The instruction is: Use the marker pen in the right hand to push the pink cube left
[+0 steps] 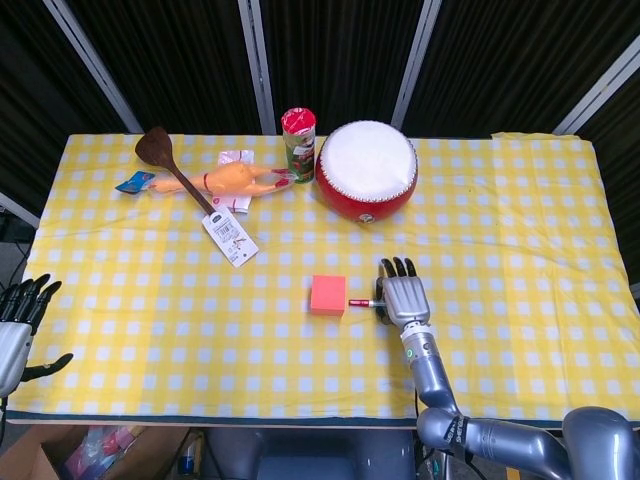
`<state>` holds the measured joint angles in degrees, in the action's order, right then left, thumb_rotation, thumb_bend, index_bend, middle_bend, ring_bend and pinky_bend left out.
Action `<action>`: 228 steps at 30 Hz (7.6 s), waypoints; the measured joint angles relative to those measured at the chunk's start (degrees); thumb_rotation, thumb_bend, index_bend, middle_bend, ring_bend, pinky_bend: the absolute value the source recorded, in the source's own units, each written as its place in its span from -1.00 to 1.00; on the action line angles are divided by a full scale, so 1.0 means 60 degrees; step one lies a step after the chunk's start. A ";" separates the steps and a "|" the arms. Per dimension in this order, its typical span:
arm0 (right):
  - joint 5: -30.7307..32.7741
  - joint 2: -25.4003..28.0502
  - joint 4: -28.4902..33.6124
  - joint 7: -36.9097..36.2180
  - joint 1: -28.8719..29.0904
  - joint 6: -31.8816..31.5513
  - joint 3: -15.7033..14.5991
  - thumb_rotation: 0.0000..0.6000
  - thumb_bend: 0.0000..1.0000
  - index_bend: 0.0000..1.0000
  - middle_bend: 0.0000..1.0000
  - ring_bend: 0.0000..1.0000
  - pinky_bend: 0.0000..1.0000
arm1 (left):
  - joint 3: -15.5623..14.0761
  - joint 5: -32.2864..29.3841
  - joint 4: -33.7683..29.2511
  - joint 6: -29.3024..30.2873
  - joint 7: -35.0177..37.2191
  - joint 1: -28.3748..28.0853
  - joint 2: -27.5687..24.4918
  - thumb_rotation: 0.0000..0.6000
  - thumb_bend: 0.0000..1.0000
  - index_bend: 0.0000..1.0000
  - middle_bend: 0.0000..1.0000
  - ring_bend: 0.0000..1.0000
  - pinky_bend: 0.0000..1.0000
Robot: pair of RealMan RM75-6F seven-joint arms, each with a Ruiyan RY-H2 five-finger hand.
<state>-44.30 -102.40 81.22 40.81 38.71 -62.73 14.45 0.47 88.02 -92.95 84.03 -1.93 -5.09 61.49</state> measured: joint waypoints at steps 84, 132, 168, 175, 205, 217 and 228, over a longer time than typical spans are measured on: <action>-0.0160 0.0478 0.1265 0.0466 0.0462 -0.0956 -0.0295 1.00 0.12 0.19 -0.70 -0.97 -1.00 | -0.0085 0.0014 -0.0159 -0.0103 0.0360 -0.0028 -0.0134 1.00 -1.00 -1.00 -1.00 -1.00 -1.00; 0.0709 -0.1086 0.0738 0.1442 0.1307 -0.1635 0.0295 1.00 0.12 0.19 -0.69 -0.97 -1.00 | -0.0132 0.0099 -0.0200 -0.0074 0.0590 -0.0016 -0.0211 1.00 -1.00 -1.00 -1.00 -1.00 -1.00; 0.1027 -0.2873 -0.0111 0.2019 0.2394 -0.1350 0.1150 1.00 0.13 0.19 -0.69 -0.97 -1.00 | -0.0218 0.0210 -0.0250 -0.0120 0.0857 -0.0015 -0.0314 1.00 -1.00 -1.00 -1.00 -1.00 -1.00; 0.1089 -0.3273 -0.0508 0.2063 0.2767 -0.1154 0.1482 1.00 0.13 0.19 -0.68 -0.97 -1.00 | -0.0257 0.0246 -0.0283 -0.0162 0.0836 -0.0028 -0.0342 1.00 -1.00 -1.00 -1.00 -1.00 -1.00; 0.0607 -0.1801 0.0924 0.2527 0.2061 -0.2102 0.0807 1.00 0.14 0.19 -0.68 -0.97 -1.00 | -0.0267 0.0247 -0.0218 -0.0070 0.0598 0.0027 -0.0319 1.00 -1.00 -1.00 -1.00 -1.00 -1.00; 0.0163 0.1274 0.2472 0.1666 0.0495 -0.2422 0.0050 1.00 0.14 0.19 -0.68 -0.97 -1.00 | -0.0277 0.0397 -0.0118 0.0146 0.0130 0.0099 -0.0139 1.00 -1.00 -1.00 -1.00 -1.00 -1.00; 0.0311 0.2267 0.1730 0.0161 -0.0385 -0.1484 -0.0467 1.00 0.14 0.19 -0.68 -0.97 -1.00 | -0.0253 0.0368 -0.0052 0.0163 -0.0078 0.0112 -0.0035 1.00 -1.00 -1.00 -1.00 -1.00 -1.00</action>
<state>-42.43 -88.79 91.59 41.77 36.40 -71.64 11.65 -1.05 90.23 -93.26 85.01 -2.40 -4.42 61.28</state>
